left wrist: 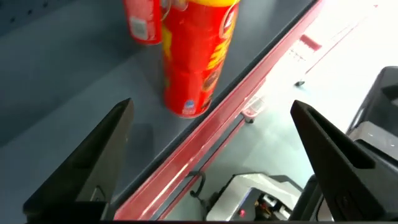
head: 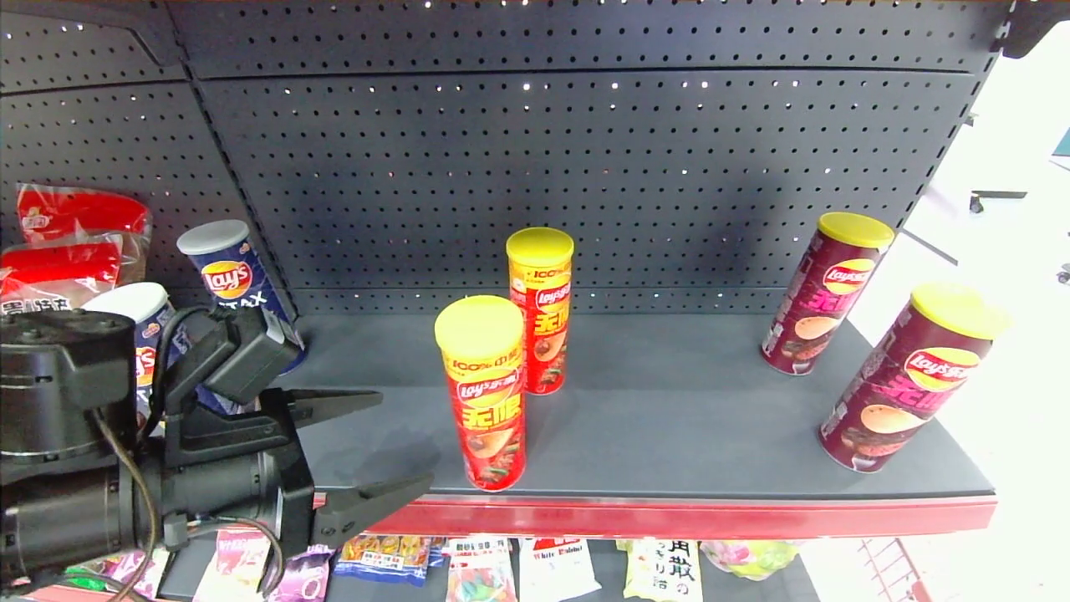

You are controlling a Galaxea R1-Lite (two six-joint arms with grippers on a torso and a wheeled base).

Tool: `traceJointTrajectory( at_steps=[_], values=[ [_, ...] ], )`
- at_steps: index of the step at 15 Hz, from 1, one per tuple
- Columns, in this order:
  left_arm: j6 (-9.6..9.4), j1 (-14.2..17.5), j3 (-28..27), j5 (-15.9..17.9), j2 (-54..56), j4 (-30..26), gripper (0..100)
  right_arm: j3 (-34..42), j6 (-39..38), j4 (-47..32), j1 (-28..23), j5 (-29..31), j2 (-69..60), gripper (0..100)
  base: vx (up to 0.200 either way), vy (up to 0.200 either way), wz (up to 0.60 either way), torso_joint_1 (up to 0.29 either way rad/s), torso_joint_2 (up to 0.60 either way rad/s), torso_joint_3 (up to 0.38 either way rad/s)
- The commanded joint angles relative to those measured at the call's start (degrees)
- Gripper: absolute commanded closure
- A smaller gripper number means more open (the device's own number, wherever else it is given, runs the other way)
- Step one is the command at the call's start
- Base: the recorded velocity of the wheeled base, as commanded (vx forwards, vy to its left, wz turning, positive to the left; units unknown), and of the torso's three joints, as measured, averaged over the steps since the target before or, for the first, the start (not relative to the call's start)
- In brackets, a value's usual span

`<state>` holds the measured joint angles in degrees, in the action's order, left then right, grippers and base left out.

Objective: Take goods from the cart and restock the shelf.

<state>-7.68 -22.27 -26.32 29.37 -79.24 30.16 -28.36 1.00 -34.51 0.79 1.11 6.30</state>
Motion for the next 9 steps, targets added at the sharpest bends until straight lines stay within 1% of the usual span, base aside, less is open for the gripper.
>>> traceJointTrajectory(
  at_steps=[1,2,4,5,7,9],
  values=[
    [-0.05,-0.9,0.0,0.3,-3.5,3.4,0,4.3,0.0,0.1,-0.8,-3.8,-6.1,0,0.000,0.000,0.00,0.000,0.00,0.000],
    [0.12,-1.0,0.0,0.3,-5.6,6.8,0,6.7,0.6,0.3,-0.8,-5.7,-6.3,0,0.000,0.000,0.00,0.000,0.00,0.000],
    [0.21,-1.0,-0.7,0.1,-8.7,11.1,0,10.6,1.9,2.2,-0.8,-6.1,-6.3,0,0.000,0.000,0.00,0.000,0.00,0.000],
    [0.21,-1.1,-1.0,0.0,-9.7,12.7,0,13.0,1.9,4.5,-0.8,-5.9,-6.3,0,0.000,0.000,0.00,0.000,0.00,0.000],
    [0.21,-1.1,-1.6,0.0,-10.8,14.4,0,13.9,1.9,6.9,-0.8,-6.2,-6.3,0,0.000,0.000,0.00,0.000,0.00,0.000],
    [0.30,-1.1,-3.4,0.0,-12.1,14.8,0,13.9,1.6,7.0,-0.8,-6.2,-6.3,0,0.000,0.000,0.00,0.000,0.00,0.000]
  ],
)
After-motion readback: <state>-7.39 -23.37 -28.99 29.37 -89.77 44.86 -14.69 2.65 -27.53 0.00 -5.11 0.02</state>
